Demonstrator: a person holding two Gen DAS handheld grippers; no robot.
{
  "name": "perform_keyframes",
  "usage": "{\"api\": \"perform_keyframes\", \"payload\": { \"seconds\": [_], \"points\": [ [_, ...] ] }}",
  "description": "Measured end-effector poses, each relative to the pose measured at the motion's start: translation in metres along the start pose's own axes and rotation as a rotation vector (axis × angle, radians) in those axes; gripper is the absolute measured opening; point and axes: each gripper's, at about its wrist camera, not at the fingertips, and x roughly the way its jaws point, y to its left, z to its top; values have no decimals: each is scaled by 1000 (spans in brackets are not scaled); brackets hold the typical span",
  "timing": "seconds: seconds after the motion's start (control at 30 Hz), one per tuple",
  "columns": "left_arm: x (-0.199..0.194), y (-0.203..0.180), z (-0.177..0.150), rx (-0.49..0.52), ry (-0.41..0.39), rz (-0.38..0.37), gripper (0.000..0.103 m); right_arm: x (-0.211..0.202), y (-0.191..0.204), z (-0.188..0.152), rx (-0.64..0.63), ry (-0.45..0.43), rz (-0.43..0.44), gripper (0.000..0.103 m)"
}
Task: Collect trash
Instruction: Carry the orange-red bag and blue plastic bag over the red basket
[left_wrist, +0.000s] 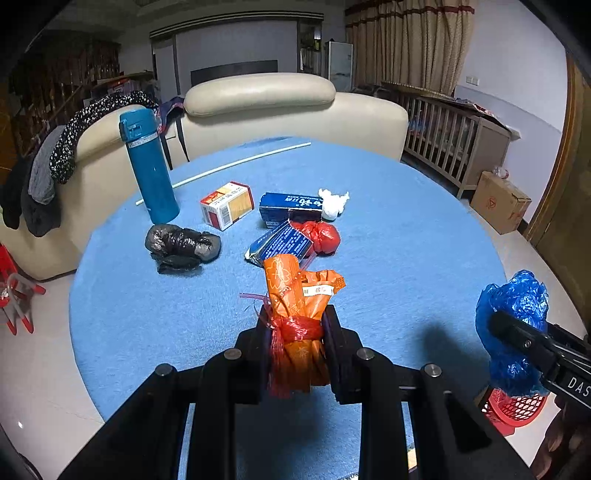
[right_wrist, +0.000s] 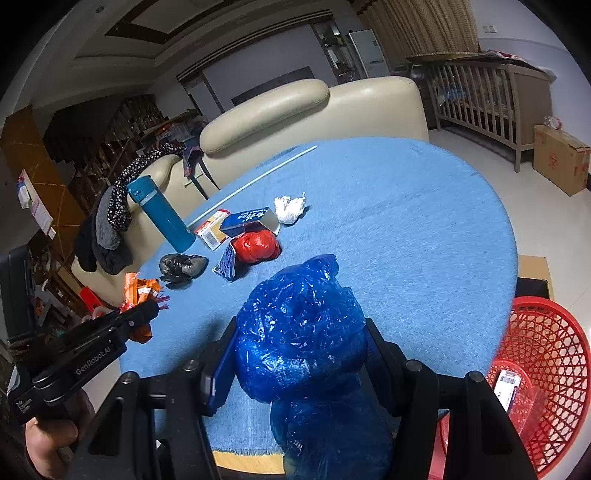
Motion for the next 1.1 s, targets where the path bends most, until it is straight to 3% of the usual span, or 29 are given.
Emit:
{"api": "perform_keyframes", "payload": {
  "seconds": [1.1],
  "points": [
    [-8,-33,0,63,-20,-5,27,-27,-38,-12,47,-34,-48,65]
  ]
}}
